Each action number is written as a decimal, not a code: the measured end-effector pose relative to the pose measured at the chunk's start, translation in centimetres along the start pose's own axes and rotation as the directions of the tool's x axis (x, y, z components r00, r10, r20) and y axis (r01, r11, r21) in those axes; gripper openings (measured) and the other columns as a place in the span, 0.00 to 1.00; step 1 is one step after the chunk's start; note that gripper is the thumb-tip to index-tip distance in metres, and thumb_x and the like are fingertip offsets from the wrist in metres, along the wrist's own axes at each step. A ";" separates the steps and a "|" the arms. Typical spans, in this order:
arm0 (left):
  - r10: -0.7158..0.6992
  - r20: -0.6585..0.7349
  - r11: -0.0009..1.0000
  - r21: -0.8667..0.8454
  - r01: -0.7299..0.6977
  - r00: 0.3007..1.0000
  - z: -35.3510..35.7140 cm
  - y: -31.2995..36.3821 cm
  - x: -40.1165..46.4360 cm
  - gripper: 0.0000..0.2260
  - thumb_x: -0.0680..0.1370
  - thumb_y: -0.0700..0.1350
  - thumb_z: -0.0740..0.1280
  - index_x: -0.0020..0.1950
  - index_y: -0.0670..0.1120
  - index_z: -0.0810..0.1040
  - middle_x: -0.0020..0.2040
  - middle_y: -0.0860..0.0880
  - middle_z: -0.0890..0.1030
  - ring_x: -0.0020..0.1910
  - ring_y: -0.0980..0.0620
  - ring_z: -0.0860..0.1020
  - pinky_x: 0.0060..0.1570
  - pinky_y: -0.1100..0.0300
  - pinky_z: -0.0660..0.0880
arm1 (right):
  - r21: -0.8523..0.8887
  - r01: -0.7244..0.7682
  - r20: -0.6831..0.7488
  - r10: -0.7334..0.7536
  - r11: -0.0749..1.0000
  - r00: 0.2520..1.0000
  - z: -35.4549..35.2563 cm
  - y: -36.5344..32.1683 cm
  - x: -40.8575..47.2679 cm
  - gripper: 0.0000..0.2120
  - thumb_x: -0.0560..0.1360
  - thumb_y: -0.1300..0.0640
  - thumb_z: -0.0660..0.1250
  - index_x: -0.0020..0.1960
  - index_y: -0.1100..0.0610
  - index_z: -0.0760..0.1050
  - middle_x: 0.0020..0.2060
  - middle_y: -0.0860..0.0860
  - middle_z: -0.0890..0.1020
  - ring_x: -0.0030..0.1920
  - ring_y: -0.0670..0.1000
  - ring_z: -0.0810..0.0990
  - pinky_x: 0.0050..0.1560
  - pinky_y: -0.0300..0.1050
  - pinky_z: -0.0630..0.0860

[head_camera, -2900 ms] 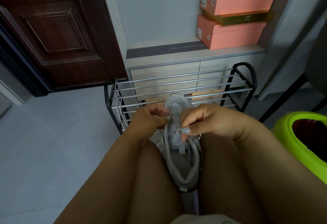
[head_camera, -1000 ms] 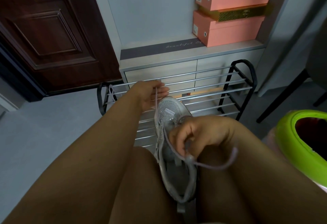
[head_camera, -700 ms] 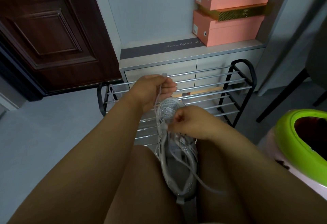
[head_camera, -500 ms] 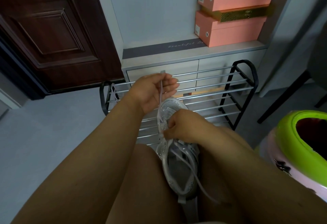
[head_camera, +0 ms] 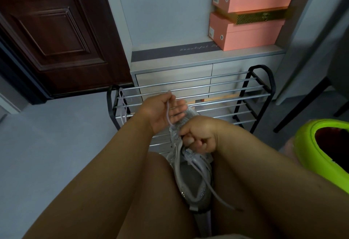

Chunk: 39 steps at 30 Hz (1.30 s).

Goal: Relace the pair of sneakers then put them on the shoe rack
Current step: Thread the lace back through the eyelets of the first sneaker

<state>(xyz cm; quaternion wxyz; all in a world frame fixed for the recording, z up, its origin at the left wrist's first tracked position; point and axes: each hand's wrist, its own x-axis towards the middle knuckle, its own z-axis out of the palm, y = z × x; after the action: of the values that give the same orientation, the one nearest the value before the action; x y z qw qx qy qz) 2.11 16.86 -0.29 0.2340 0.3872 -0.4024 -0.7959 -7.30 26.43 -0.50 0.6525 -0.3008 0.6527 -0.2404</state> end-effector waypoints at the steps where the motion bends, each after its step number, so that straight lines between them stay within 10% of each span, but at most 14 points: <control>1: 0.006 -0.001 1.000 0.006 -0.006 1.000 0.0 -0.1 0.0 0.16 0.83 0.48 0.54 0.38 0.46 0.71 0.34 0.47 0.83 0.31 0.53 0.82 0.31 0.62 0.79 | 0.062 -0.030 0.048 0.027 0.998 0.998 -0.2 0.0 0.4 0.16 0.81 0.58 0.51 0.34 0.57 0.62 0.15 0.47 0.65 0.12 0.43 0.59 0.13 0.30 0.52; 14: 0.060 0.002 0.993 0.097 -0.060 0.998 0.0 -0.8 -0.1 0.11 0.81 0.46 0.59 0.42 0.42 0.73 0.34 0.45 0.82 0.31 0.52 0.81 0.36 0.58 0.80 | 0.319 0.201 0.112 -0.248 0.926 0.962 -0.8 1.4 -0.2 0.09 0.81 0.53 0.56 0.42 0.52 0.67 0.18 0.46 0.63 0.14 0.41 0.57 0.15 0.29 0.50; 19: 0.061 -0.004 0.995 0.073 -0.061 0.998 0.0 -0.8 -0.6 0.11 0.81 0.44 0.59 0.42 0.42 0.74 0.32 0.46 0.82 0.32 0.52 0.81 0.36 0.59 0.79 | 0.426 0.346 0.486 -0.533 0.836 0.692 -2.0 1.0 -4.3 0.08 0.72 0.60 0.68 0.36 0.59 0.72 0.19 0.47 0.67 0.15 0.41 0.58 0.17 0.30 0.52; 22: 0.081 -0.034 0.990 0.117 -0.077 0.996 0.3 -0.8 -1.0 0.10 0.81 0.42 0.59 0.43 0.40 0.75 0.32 0.45 0.81 0.31 0.52 0.81 0.37 0.59 0.80 | 0.227 0.426 0.680 -0.455 0.876 0.575 -0.9 0.8 -6.4 0.08 0.71 0.59 0.70 0.38 0.62 0.75 0.21 0.47 0.69 0.18 0.41 0.59 0.19 0.30 0.56; 27: 0.218 -0.134 0.875 0.465 -0.133 0.967 0.6 0.0 -1.8 0.08 0.78 0.39 0.63 0.40 0.38 0.75 0.37 0.41 0.76 0.34 0.47 0.76 0.36 0.59 0.79 | -0.415 0.464 0.094 -0.470 0.783 0.878 -1.4 0.7 -5.4 0.13 0.79 0.51 0.60 0.43 0.56 0.79 0.22 0.46 0.67 0.19 0.42 0.63 0.24 0.35 0.61; 31: 0.493 -0.093 0.484 0.855 -0.184 0.865 0.5 0.1 -2.9 0.10 0.77 0.44 0.65 0.36 0.45 0.77 0.39 0.44 0.81 0.39 0.45 0.78 0.46 0.52 0.78 | -0.545 0.208 -0.409 -0.474 0.812 0.779 -3.6 1.4 -2.1 0.16 0.78 0.46 0.61 0.43 0.58 0.78 0.32 0.51 0.74 0.30 0.44 0.73 0.34 0.37 0.68; 34: 0.488 -0.056 0.521 0.819 -0.239 0.871 0.6 -0.7 -3.1 0.09 0.76 0.45 0.67 0.35 0.50 0.76 0.35 0.49 0.80 0.39 0.47 0.79 0.49 0.47 0.79 | -0.442 -0.008 -0.640 -0.309 0.897 0.704 -4.7 1.8 -0.5 0.23 0.77 0.39 0.57 0.46 0.60 0.73 0.38 0.58 0.79 0.40 0.56 0.79 0.44 0.44 0.72; 39: 0.535 -0.064 0.513 0.817 -0.263 0.843 0.2 -1.8 -2.9 0.07 0.76 0.45 0.67 0.38 0.51 0.77 0.37 0.50 0.80 0.37 0.51 0.78 0.45 0.54 0.78 | 0.049 0.140 -0.454 -0.103 0.989 0.885 -4.3 0.8 0.5 0.15 0.78 0.54 0.63 0.35 0.57 0.68 0.27 0.52 0.69 0.26 0.47 0.66 0.22 0.34 0.64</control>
<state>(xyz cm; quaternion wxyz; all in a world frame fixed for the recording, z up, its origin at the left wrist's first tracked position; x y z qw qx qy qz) 3.57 20.00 -0.44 0.2802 0.4633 -0.7443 -0.3910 -11.62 26.36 -1.29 0.4791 -0.2510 0.7554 -0.3699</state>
